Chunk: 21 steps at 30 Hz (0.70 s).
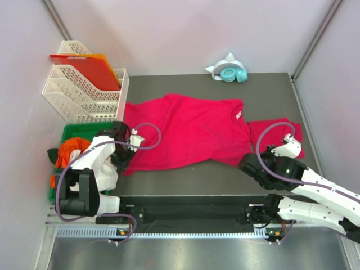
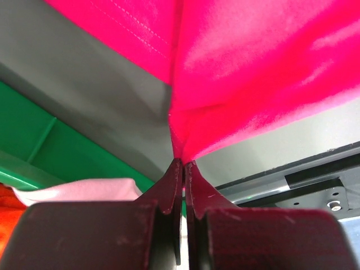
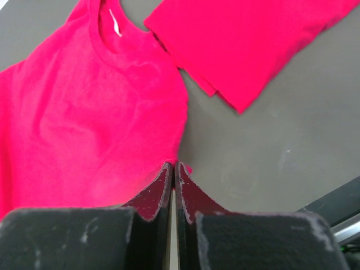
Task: Fold and stack the t-shirts
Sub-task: Fold the flattened tshirt in 1/3 of the way
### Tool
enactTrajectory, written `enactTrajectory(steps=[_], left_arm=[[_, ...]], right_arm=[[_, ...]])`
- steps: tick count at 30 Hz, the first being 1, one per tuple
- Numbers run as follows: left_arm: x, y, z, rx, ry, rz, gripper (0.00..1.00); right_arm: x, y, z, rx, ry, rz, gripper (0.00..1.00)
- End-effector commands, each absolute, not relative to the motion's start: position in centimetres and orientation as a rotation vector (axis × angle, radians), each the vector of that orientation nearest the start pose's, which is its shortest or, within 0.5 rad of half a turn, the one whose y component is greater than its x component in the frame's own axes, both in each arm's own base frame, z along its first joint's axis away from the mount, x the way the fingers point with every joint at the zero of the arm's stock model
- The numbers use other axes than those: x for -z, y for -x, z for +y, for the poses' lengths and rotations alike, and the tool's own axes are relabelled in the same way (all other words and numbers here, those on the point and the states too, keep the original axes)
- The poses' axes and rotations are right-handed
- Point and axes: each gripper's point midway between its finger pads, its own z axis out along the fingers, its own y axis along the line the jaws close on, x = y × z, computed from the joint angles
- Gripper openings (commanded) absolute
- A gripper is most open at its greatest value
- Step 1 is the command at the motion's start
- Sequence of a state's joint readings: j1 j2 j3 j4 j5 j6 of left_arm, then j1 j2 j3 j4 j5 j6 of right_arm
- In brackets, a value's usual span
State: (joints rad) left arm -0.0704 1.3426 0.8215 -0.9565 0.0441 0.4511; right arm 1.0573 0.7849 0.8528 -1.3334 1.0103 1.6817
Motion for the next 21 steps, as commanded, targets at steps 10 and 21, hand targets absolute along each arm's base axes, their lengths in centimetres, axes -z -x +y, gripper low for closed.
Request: enactTrajectory(steps=[10, 21], left_arm=[[-7.2, -22.0, -0.9, 0.011, -0.715, 2.771, 0.0], [-9.5, -25.4, -2.0, 0.045, -0.574, 2.657, 0.0]], right_arm=[[-19.1, -18.7, 5.3, 0.177, -0.59, 1.986, 0.0], [-20.5, -22.0, 7.7, 0.269, -0.468, 1.937, 0.0]])
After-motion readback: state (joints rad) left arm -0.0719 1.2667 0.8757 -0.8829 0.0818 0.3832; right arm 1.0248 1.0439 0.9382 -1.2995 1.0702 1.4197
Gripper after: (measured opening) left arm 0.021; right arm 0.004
